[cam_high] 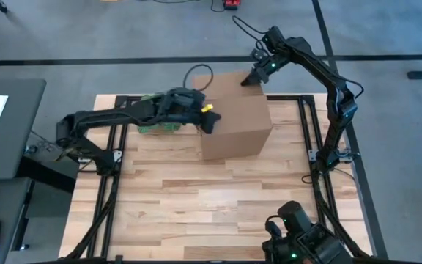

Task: Wrap mug
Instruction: Close the cardboard box

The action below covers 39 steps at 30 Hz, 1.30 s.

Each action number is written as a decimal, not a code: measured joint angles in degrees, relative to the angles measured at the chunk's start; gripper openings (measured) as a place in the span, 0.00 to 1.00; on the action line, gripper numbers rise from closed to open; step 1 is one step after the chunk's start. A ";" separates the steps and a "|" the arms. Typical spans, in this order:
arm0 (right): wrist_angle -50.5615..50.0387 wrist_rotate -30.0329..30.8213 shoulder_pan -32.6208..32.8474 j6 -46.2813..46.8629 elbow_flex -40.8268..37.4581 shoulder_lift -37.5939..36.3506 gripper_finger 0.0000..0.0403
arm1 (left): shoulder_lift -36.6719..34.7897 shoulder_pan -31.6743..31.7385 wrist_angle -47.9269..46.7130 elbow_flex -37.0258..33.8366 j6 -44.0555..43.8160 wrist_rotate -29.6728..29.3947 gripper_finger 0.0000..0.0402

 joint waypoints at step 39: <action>-7.10 31.67 35.83 16.22 -0.22 -10.04 0.00 | 2.68 14.85 -6.26 2.86 29.61 0.95 0.00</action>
